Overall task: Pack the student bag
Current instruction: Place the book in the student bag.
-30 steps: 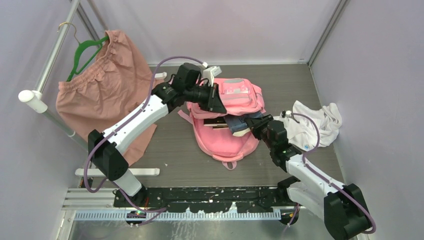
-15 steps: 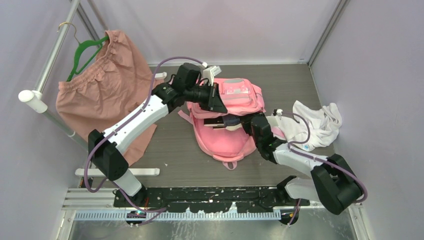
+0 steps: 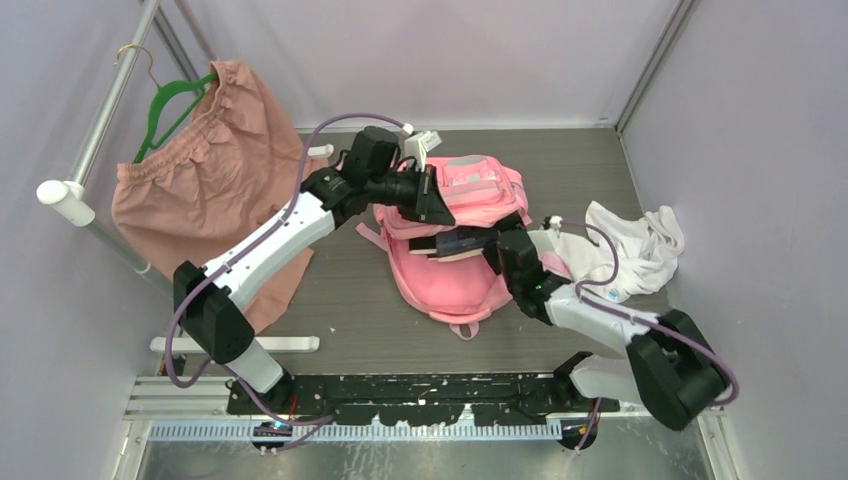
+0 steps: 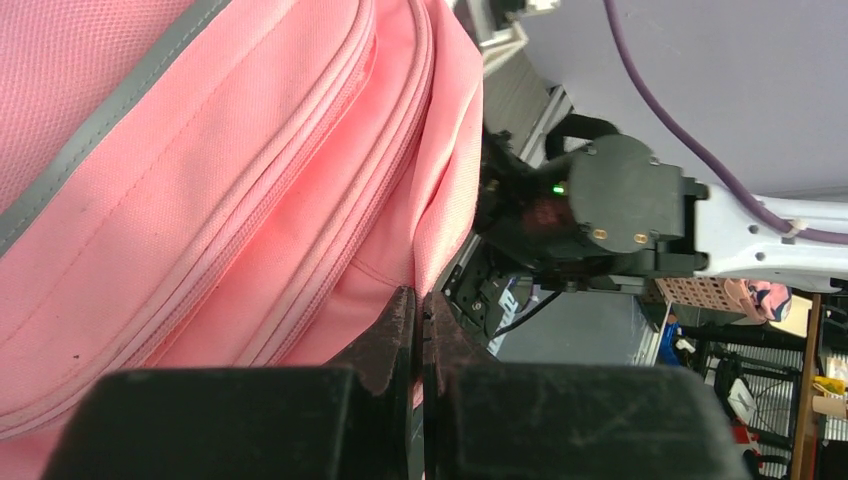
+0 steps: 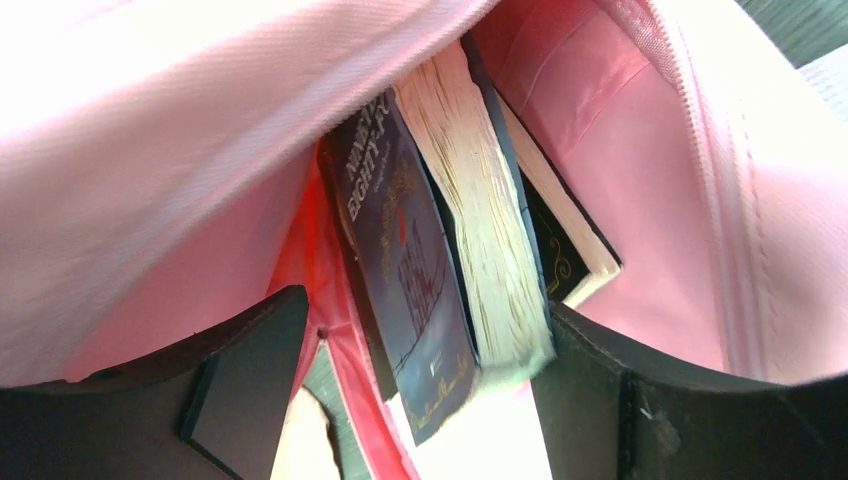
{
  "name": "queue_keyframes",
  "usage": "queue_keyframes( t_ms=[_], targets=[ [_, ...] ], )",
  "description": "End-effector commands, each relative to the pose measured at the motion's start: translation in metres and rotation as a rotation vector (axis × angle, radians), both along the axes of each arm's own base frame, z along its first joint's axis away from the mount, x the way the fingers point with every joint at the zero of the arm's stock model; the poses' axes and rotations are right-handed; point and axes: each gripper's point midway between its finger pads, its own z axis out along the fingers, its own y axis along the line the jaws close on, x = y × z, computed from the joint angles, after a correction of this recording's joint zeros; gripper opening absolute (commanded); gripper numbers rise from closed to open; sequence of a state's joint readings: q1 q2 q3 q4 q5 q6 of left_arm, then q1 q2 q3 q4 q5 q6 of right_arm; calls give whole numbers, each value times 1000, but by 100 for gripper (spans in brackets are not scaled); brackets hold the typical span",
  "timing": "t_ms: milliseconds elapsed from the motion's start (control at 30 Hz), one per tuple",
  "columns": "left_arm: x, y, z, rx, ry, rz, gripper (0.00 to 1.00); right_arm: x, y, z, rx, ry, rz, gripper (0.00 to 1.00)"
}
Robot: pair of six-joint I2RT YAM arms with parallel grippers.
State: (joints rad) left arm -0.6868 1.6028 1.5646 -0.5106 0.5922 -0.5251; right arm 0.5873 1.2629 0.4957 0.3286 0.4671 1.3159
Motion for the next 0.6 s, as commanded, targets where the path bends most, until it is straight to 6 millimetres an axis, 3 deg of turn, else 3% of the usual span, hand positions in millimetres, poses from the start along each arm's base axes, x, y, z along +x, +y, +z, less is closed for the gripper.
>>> queue_keyframes(
  t_ms=[0,433,467,500,567],
  targets=[
    [-20,-2,52,-139,-82,-65,0,-22,-9,44,23,-97,31,84],
    [-25,2,45,-143,-83,-70,0,-135,-76,68,-133,-32,136,87],
    [-30,3,44,-142,-82,-89,4,-141,-83,68,-147,-25,127,87],
    [-35,6,40,-132,-80,-104,15,-147,-91,69,-158,-24,106,87],
    [-56,11,26,-94,-56,-198,47,-155,-104,72,-176,-24,81,87]
  ],
)
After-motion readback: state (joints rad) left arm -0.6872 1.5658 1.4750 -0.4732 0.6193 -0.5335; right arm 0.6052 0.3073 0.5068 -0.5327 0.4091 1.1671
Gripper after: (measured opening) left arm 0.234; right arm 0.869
